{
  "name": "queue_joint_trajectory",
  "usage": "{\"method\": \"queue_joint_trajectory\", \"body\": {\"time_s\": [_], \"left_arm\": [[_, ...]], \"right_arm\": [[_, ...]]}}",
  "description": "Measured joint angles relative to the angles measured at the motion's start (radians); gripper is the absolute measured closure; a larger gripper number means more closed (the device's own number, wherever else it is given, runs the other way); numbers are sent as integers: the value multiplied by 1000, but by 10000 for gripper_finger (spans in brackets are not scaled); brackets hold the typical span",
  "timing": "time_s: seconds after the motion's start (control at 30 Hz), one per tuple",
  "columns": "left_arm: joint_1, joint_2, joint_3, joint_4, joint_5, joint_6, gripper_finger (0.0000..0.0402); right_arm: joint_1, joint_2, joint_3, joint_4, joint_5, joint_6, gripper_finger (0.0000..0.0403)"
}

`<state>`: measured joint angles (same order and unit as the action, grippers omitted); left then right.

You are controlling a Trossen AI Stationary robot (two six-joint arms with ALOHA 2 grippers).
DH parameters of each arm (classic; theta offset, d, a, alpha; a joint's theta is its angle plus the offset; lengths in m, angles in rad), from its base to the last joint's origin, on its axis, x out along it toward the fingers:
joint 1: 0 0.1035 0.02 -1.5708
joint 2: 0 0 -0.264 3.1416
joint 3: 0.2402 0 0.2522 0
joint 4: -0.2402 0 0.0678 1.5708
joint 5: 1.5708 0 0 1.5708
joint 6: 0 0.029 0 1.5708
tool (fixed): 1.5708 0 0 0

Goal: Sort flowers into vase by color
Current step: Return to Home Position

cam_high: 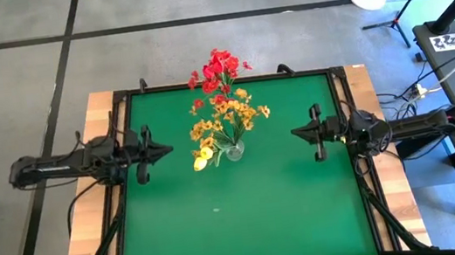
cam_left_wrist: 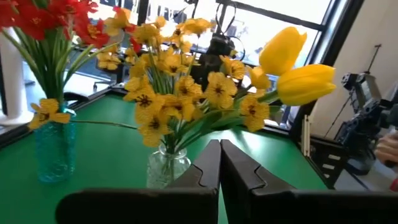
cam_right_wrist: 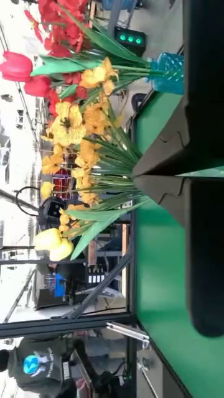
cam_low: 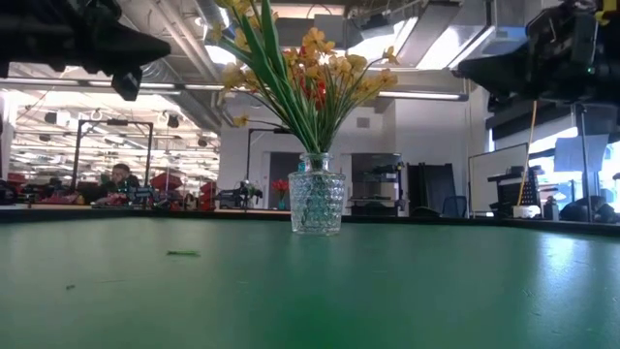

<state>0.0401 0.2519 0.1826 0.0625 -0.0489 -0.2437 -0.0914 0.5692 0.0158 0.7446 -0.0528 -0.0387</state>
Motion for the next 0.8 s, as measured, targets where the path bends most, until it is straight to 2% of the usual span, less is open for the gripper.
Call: {"method": "queue_joint_trajectory", "body": {"time_s": [0.1, 0.23, 0.43, 0.63, 0.8], "left_arm": [[-40, -14, -4, -3, -14, -12, 401], [-106, -73, -3, -17, -29, -3, 401], [-184, -240, -3, -161, -155, 17, 401], [-213, -249, 0, -185, -169, 44, 401], [-218, -249, -20, -177, -167, 56, 401]], "right_arm": [[0, -18, 0, -39, 6, 6, 401], [0, -109, 0, -121, 17, 12, 401], [0, -330, 0, -345, 25, 17, 402], [-1, -562, -1, -563, 37, 6, 402], [-1, -566, -1, -631, 38, -8, 402]]}}
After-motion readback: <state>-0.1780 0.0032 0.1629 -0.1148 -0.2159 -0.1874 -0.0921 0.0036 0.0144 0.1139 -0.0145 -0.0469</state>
